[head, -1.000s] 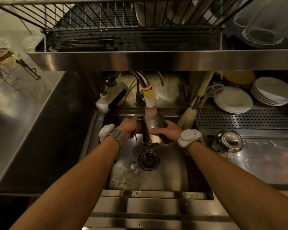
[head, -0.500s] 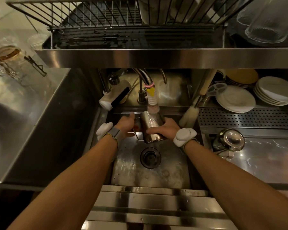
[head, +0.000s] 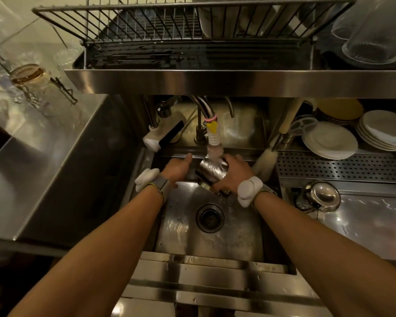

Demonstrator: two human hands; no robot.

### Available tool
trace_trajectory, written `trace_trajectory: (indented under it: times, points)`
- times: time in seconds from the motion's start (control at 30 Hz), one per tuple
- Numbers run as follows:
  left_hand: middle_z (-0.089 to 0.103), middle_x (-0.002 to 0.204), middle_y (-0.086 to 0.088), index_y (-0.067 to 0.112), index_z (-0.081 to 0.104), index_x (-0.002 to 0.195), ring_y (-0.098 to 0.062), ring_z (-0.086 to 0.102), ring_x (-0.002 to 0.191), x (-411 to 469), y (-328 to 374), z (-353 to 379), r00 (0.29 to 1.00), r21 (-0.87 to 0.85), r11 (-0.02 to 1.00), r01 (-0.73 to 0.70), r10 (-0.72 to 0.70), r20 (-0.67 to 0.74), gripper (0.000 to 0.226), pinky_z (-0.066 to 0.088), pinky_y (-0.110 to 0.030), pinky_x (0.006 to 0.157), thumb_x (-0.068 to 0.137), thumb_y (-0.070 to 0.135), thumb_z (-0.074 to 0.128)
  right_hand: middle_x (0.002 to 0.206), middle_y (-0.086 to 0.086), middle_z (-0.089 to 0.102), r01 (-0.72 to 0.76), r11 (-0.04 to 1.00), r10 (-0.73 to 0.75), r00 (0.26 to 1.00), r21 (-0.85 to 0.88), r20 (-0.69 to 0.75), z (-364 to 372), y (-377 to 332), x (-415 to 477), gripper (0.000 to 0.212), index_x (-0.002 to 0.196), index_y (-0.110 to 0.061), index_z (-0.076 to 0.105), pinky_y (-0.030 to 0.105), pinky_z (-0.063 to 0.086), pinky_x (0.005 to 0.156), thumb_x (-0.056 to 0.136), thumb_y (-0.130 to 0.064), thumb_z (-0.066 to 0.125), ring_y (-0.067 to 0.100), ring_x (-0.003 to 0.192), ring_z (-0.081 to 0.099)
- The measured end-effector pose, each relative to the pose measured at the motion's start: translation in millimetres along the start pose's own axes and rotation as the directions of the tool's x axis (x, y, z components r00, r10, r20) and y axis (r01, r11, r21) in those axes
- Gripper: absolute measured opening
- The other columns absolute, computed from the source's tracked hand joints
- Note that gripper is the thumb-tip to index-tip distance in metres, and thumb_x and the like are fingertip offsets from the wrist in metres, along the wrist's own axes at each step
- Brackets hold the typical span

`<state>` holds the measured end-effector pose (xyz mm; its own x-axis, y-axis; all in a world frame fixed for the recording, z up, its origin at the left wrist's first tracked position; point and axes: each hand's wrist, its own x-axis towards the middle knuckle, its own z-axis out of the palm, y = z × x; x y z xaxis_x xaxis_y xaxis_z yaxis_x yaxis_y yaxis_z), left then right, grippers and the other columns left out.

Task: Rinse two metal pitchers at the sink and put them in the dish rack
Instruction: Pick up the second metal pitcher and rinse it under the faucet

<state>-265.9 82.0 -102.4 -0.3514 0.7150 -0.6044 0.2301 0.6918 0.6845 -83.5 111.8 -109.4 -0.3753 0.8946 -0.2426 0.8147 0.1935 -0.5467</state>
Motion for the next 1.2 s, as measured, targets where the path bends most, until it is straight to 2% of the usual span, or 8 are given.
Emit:
trace_trajectory:
  times: [0.27,0.4,0.5,0.73,0.9,0.97,1.13,1.2]
  points:
    - [0.059,0.129,-0.011,0.014,0.058,0.126,-0.031,0.055,0.117,-1,3,-1,0.999,0.037,0.998,-0.041,0.041,-0.017,0.055,0.041,-0.037,0.076,0.095,0.055,0.038,0.124,0.009,0.051,0.017,0.995,-0.015,1.000,0.099,-0.012,0,-5,2,0.097,0.134,-0.020,0.045,0.035,0.048,0.093,0.049,-0.038,0.089,0.028,0.111,0.055]
    - [0.059,0.129,-0.007,0.017,0.058,0.127,-0.030,0.055,0.117,0,1,1,0.999,0.025,0.999,-0.034,0.034,0.006,0.056,0.041,-0.029,0.063,0.093,0.058,0.039,0.119,0.000,0.058,-0.042,0.949,0.053,0.998,0.313,-0.028,-3,2,1,0.085,0.131,-0.013,0.049,0.026,0.045,0.085,0.058,-0.033,0.088,0.018,0.104,0.056]
    - [0.060,0.126,-0.006,0.018,0.056,0.128,-0.028,0.057,0.113,1,-2,5,0.998,0.049,0.999,-0.008,0.005,0.056,0.060,0.043,-0.036,0.071,0.091,0.061,0.038,0.114,-0.005,0.058,-0.119,0.884,0.130,0.991,0.452,0.006,0,10,0,0.081,0.130,-0.016,0.050,0.023,0.042,0.081,0.061,-0.036,0.087,0.012,0.098,0.054]
    - [0.063,0.090,-0.009,0.011,0.059,0.086,-0.014,0.060,0.068,-3,-5,18,0.988,-0.019,0.997,-0.071,0.073,0.138,0.028,0.045,-0.026,0.059,0.099,0.030,0.043,0.117,-0.002,0.051,-0.258,0.765,0.278,0.959,0.590,0.059,7,22,4,0.085,0.136,-0.013,0.038,0.029,0.044,0.092,0.067,-0.036,0.082,0.017,0.105,0.053]
    - [0.058,0.071,-0.010,0.005,0.059,0.075,-0.002,0.060,0.040,-4,-1,21,0.981,-0.120,0.981,-0.151,0.164,0.103,0.025,0.044,-0.014,0.038,0.097,0.007,0.047,0.102,0.004,0.057,-0.314,0.745,0.303,0.945,0.589,0.121,5,22,8,0.045,0.118,-0.013,0.052,0.027,0.045,0.069,0.080,-0.032,0.069,0.019,0.088,0.056]
    - [0.060,0.073,-0.012,0.001,0.060,0.086,-0.003,0.063,0.040,-8,6,20,0.974,-0.177,0.971,-0.160,0.184,0.133,0.018,0.047,-0.014,0.039,0.098,0.008,0.048,0.100,0.006,0.064,-0.302,0.761,0.258,0.953,0.574,0.159,5,21,9,0.041,0.111,-0.012,0.061,0.027,0.049,0.074,0.078,-0.031,0.073,0.022,0.090,0.061]
    - [0.066,0.092,-0.022,-0.006,0.064,0.111,-0.018,0.069,0.064,-15,15,19,0.955,-0.168,0.961,-0.220,0.247,0.166,0.028,0.059,-0.023,0.056,0.094,0.015,0.058,0.121,0.006,0.063,-0.330,0.705,0.286,0.942,0.627,0.174,21,19,6,0.114,0.131,-0.006,0.046,0.029,0.053,0.085,0.036,-0.052,0.087,0.021,0.102,0.063]
    - [0.066,0.091,-0.020,-0.005,0.065,0.112,-0.011,0.068,0.055,-17,14,17,0.956,-0.139,0.963,-0.230,0.250,0.153,0.034,0.054,-0.018,0.049,0.095,0.024,0.056,0.126,0.006,0.060,-0.334,0.707,0.289,0.941,0.624,0.177,23,19,6,0.118,0.135,-0.005,0.041,0.032,0.052,0.088,0.037,-0.051,0.087,0.023,0.105,0.063]
